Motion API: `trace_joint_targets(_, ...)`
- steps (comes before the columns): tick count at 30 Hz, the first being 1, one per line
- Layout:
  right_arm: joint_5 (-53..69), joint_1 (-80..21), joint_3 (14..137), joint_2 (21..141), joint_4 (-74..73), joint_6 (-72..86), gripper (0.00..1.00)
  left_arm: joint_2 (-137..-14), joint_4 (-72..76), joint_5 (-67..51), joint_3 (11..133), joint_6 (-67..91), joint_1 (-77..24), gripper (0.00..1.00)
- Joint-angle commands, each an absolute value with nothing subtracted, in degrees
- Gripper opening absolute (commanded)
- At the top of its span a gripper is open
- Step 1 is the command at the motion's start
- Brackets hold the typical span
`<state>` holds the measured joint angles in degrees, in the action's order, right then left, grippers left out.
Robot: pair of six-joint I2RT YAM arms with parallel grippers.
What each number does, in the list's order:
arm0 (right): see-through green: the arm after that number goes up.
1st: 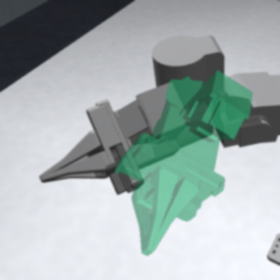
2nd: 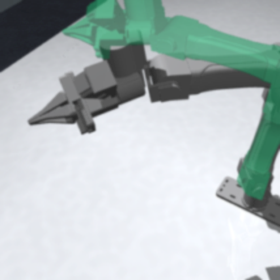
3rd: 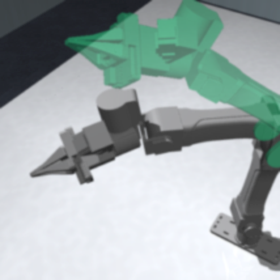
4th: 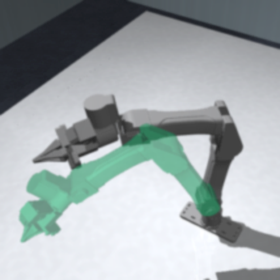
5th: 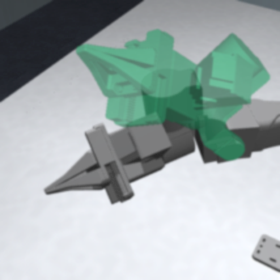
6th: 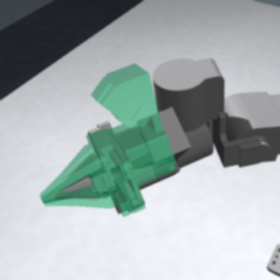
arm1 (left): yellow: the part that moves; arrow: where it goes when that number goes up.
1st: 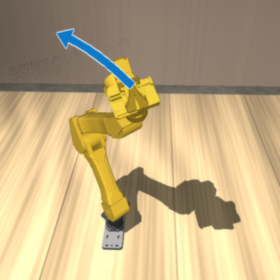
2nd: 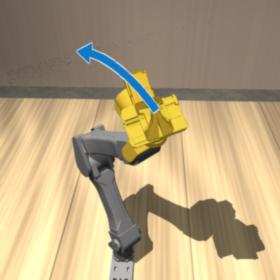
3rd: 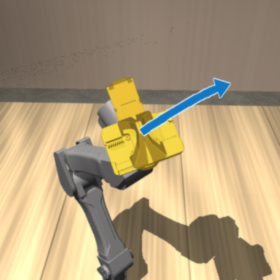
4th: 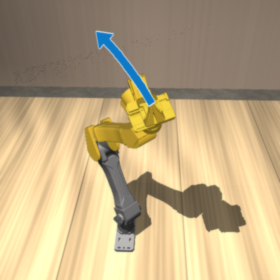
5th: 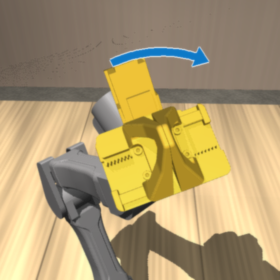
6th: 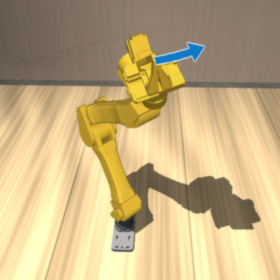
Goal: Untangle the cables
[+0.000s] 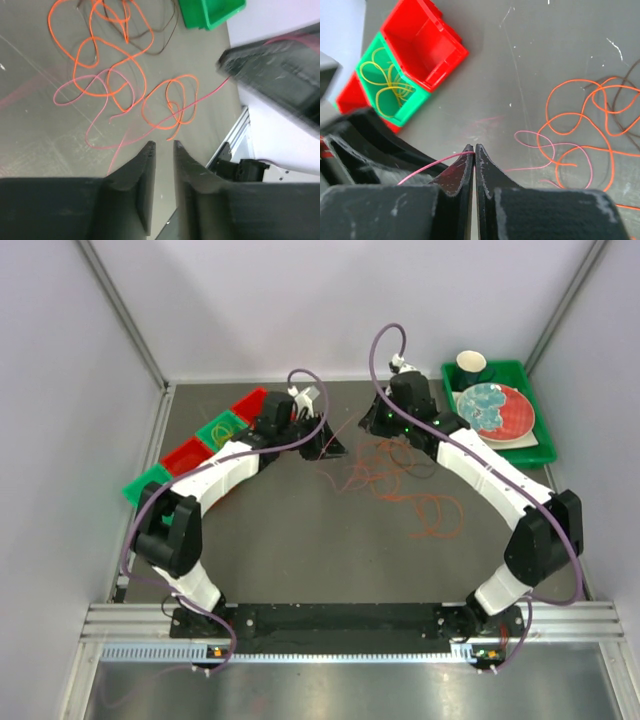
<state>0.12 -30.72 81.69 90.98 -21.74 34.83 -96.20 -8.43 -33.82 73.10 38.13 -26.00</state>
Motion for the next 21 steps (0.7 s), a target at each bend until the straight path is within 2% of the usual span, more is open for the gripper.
trace_joint_targets(1,4.0,-28.7,84.7,91.3,-18.8,38.1,0.0,-97.3,-1.1,-36.0,69.8,38.3,-25.6,0.45)
trace_joint_targets(7,7.8,-27.1,83.8,91.3,-16.9,40.9,0.0,-100.1,3.7,-35.8,68.9,38.1,-27.2,0.59)
trace_joint_targets(10,8.9,-27.1,83.8,91.6,-16.4,41.4,0.0,-101.4,4.7,-34.0,69.7,37.9,-27.8,0.61)
trace_joint_targets(16,10.2,-26.5,83.1,91.6,-15.6,42.4,0.0,-104.0,8.7,-33.8,71.2,38.5,-29.9,0.61)
trace_joint_targets(20,11.1,-25.9,82.8,91.8,-15.3,43.1,0.0,-105.7,8.8,-33.2,72.4,38.5,-30.7,0.58)
trace_joint_targets(21,11.2,-25.8,82.6,91.8,-15.0,43.1,0.0,-106.1,8.7,-33.4,72.8,38.6,-30.7,0.53)
